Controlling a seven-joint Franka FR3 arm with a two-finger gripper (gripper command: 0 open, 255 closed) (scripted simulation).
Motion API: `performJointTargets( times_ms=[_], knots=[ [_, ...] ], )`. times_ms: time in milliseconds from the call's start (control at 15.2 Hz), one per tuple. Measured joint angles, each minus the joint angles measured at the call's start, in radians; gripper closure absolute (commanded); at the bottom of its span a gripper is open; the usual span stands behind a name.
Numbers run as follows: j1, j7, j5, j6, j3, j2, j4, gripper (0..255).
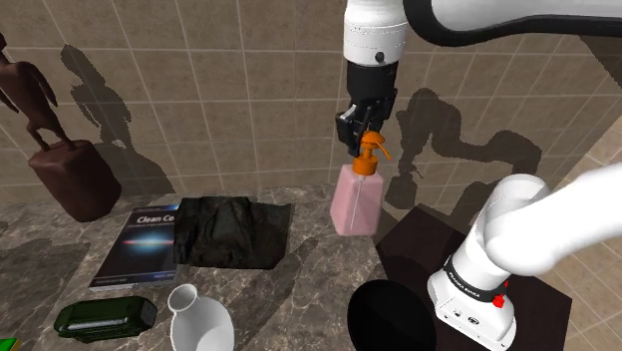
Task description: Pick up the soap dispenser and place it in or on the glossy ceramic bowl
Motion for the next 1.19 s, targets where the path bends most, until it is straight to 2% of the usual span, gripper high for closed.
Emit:
performJointTargets(
  times_ms=[462,858,1188],
  knots=[
    [0.067,0.095,0.09,-0.134,0.059,-0.161,-0.023,255],
    [0.115,0.202,0.179,-0.245,0.127,-0.249,0.011,255],
    [0.134,0.226,0.214,-0.227,0.154,-0.293,-0.048,255]
  ],
)
